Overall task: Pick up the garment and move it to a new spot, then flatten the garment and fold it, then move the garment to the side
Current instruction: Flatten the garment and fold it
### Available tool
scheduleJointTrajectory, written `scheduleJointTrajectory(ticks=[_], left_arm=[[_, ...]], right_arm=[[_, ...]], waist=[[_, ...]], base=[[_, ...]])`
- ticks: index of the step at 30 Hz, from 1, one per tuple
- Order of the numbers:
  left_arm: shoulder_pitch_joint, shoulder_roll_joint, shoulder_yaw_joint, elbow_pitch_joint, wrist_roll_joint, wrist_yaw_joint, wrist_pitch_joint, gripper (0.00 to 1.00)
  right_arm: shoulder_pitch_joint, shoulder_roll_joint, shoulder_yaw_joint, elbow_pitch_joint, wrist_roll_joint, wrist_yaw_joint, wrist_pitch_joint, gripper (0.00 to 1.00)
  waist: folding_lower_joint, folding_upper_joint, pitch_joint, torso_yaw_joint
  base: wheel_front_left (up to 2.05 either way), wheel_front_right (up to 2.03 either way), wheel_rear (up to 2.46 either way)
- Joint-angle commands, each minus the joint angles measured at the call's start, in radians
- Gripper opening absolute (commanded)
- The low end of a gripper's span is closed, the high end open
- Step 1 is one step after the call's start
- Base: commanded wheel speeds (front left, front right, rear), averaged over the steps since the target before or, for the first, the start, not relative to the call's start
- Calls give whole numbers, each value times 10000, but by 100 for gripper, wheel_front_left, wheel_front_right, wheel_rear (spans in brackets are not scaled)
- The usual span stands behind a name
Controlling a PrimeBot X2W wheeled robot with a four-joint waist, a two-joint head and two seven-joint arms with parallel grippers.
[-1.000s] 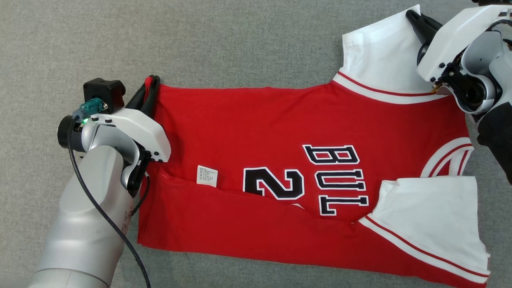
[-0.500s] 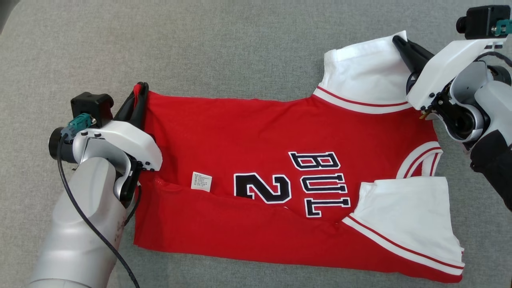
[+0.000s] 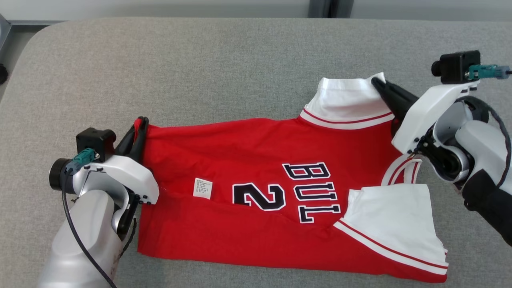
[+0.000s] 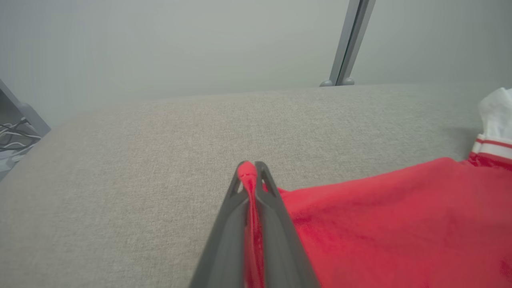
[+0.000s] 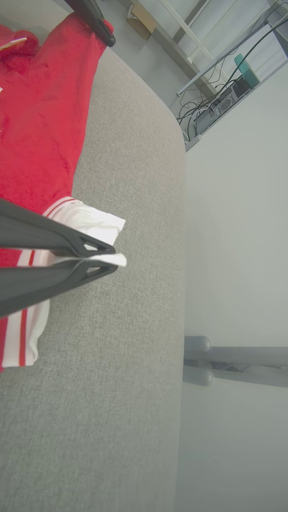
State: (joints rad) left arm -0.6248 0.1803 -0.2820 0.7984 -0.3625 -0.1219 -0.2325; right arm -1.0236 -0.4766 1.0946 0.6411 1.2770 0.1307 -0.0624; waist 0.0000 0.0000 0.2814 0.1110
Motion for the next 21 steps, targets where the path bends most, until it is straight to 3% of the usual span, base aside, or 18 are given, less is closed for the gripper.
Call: scheduleJointTrajectory(ticks=[1, 13, 21], left_arm=[[262, 123, -67, -144, 11, 5, 20, 0], [1506, 669, -583, -1034, 58, -35, 538, 0], [2120, 1089, -661, -1617, 131, 258, 711, 0]], right_arm=[[281, -114, 188, -201, -60, 2, -99, 0], [1337, -551, 933, -839, -160, 2, 234, 0], [2137, -731, 854, -1174, 107, 2, 422, 0]], waist=[[0, 0, -189, -15], [0, 0, -1056, -75], [0, 0, -1566, -187]], base=[[0, 0, 0], [0, 0, 0], [0, 0, 0]])
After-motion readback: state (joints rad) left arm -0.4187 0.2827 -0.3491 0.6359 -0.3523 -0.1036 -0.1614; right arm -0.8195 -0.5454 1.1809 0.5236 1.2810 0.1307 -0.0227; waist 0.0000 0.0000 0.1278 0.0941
